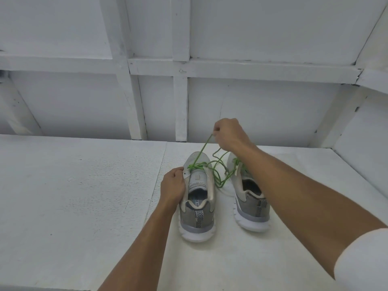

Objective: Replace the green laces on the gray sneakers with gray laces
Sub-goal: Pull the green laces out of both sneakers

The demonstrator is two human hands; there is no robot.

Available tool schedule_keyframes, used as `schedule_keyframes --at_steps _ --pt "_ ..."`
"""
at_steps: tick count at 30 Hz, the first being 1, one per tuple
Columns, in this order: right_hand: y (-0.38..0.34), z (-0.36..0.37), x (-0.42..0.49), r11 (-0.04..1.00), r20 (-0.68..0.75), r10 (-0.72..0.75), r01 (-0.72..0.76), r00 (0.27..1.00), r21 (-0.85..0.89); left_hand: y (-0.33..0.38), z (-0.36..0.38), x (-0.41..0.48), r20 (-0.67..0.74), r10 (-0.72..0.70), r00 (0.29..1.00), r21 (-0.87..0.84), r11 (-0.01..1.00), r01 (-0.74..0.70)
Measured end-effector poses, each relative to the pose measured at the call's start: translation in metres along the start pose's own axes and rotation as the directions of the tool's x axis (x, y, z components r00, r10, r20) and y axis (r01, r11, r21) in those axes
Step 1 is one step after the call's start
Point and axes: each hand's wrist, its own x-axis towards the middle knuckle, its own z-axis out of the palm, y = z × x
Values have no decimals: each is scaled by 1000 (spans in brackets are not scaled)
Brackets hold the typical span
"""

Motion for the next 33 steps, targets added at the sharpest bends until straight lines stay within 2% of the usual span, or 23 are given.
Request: schedule_keyframes --at_steps 10,17,20,23,28,30,33 --pt "29 -28 12 942 -163 203 -147 966 302 -1 1 1 0 3 1000 1 1000 -3" --pt "35 -32 16 924 -219 258 -175 941 339 -2 1 1 10 8 1000 15 1000 -8" --pt "31 -25 7 954 -142 210 -171 967 245 -1 2 2 19 7 1000 13 1000 -7" --pt "27 -7 -9 980 14 170 -170 985 104 -1 0 2 32 2 1000 23 1000 -3" --pt "18 17 -31 982 311 131 -81 941 -170 2 -3 4 102 -11 995 25 1000 9" --pt "13 17 -35 975 369 100 -16 924 -224 3 -5 8 147 -31 989 21 999 29" --pt "7 13 -37 974 350 36 44 936 -221 9 -9 12 201 -79 977 7 997 79"
